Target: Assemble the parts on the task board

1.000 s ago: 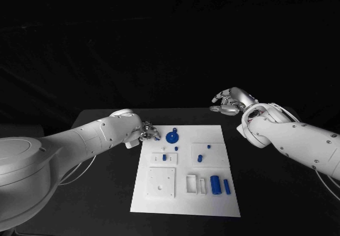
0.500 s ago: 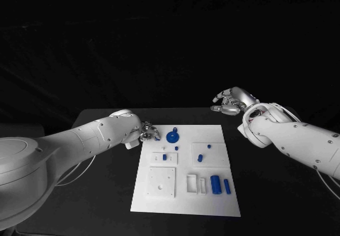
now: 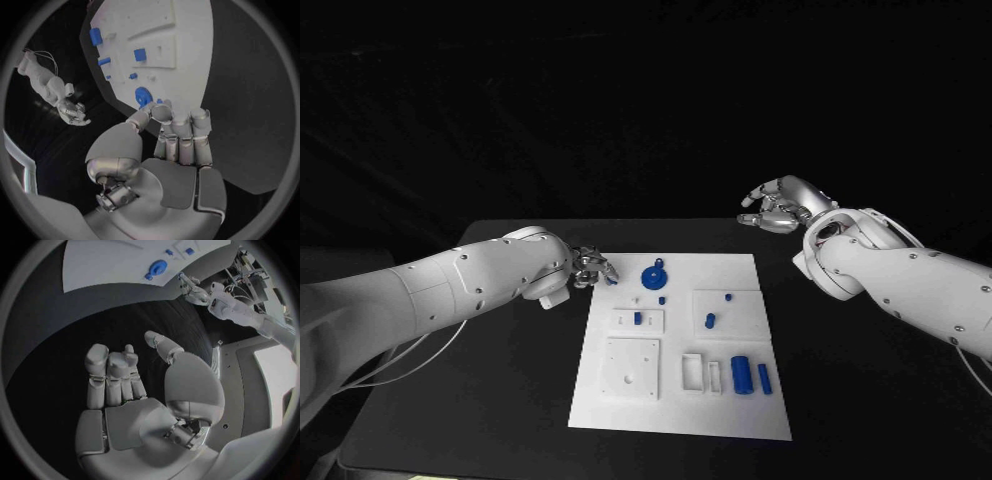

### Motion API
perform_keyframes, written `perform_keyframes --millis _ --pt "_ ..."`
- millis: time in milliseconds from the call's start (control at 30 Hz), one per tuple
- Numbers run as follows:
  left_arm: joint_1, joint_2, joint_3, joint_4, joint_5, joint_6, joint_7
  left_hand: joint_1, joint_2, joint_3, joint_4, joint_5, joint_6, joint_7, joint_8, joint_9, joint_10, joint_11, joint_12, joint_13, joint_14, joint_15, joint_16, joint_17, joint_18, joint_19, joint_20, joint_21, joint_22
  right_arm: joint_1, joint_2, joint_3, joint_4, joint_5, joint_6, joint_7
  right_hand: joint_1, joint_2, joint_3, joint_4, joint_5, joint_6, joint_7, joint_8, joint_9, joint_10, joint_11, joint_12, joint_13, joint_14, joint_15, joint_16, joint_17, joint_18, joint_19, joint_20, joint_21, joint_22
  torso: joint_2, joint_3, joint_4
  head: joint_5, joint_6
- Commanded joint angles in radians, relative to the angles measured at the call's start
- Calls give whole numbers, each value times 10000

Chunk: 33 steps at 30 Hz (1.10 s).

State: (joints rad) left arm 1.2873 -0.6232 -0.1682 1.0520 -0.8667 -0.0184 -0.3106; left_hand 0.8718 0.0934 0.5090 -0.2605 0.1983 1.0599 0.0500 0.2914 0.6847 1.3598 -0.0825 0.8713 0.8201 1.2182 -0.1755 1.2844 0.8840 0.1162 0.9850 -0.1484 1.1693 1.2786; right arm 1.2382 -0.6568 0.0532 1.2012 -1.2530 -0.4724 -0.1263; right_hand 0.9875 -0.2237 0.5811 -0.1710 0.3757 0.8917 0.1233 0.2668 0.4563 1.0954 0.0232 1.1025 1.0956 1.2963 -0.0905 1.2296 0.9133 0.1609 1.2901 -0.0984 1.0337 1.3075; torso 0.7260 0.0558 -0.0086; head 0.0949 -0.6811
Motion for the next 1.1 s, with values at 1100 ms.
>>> perform_keyframes --millis 1100 --pt "-288 -1145 -734 3305 -1375 -2636 -653 -312 -319 102 -130 1811 1806 -633 831 196 540 -406 680 459 529 -371 720 264 112 542 -1175 364 161 0 -56 2 -2 23 156 37 -8 38 -34 37 86 -51 134 50 16 -75 -10 40 -20 35 19 -52 18 1009 5 -69 -62 14 -38 -18 74 88 -176"
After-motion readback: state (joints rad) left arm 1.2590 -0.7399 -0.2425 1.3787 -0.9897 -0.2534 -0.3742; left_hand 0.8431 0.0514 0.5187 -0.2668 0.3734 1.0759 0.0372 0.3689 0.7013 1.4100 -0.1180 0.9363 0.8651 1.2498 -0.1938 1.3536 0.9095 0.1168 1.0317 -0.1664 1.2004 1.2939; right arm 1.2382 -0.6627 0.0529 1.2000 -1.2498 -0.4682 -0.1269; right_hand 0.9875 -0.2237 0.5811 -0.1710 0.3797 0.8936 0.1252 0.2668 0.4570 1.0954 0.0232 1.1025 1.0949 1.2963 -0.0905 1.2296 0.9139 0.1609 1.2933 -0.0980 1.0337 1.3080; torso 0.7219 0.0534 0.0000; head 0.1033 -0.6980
